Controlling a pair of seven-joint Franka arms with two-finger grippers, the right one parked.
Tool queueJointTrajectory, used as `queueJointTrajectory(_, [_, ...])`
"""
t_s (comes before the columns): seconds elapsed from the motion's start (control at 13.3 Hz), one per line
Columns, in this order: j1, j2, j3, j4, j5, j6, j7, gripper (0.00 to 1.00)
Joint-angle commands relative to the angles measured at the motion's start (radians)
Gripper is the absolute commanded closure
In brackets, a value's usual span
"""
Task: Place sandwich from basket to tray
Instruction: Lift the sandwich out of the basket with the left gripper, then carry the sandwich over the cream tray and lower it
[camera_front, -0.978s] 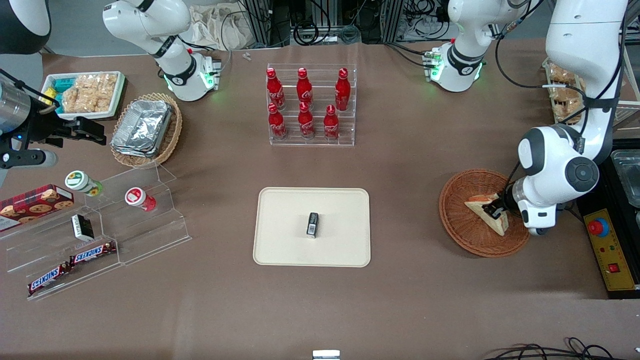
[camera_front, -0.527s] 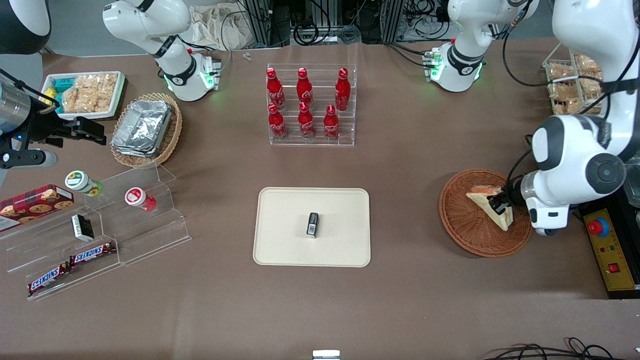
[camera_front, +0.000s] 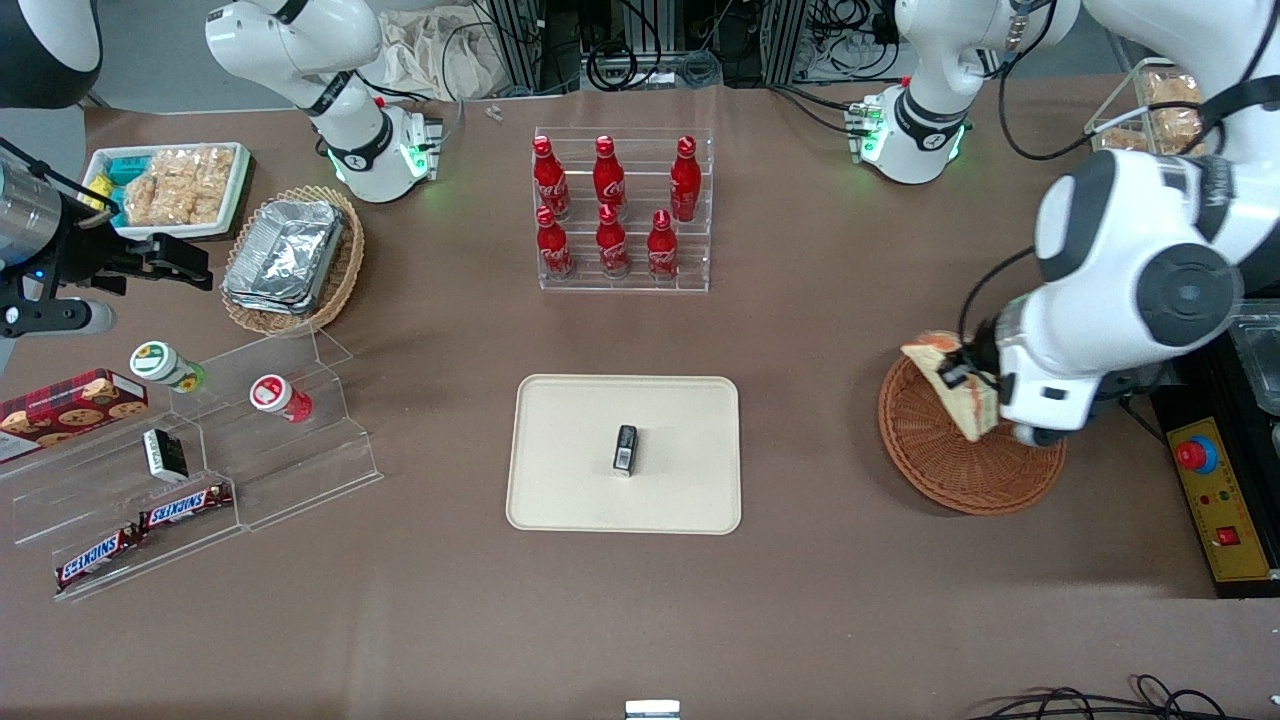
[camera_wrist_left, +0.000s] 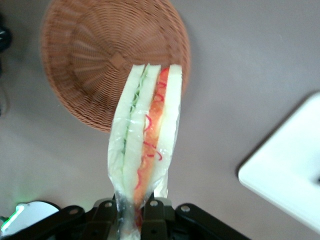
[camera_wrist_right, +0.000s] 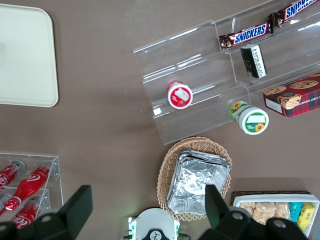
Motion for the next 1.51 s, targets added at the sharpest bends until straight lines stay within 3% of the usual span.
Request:
queueJointTrajectory(0.0, [-0.128, 0.034, 0.012, 0.027, 0.062, -0.010, 0.044, 1.00])
queueJointTrajectory(0.08, [-0.170, 0.037, 0.010, 0.036, 0.092, -0.010, 0.038, 1.00])
queueJointTrajectory(0.23, [-0.227, 0.046, 0.010, 0.039, 0.078, -0.005, 0.029, 1.00])
queueJointTrajectory(0.45, [-0.290, 0.092, -0.042, 0.071, 0.104, 0.108, 0.044, 1.00])
queueJointTrajectory(0.98, [-0.307, 0.445, -0.088, 0.240, 0.107, 0.349, 0.069, 1.00])
queueJointTrajectory(1.2, [-0.305, 0.514, -0.086, 0.245, 0.100, 0.482, 0.139, 1.00])
queueJointTrajectory(1.43, [-0.305, 0.543, -0.086, 0.245, 0.096, 0.490, 0.136, 1.00])
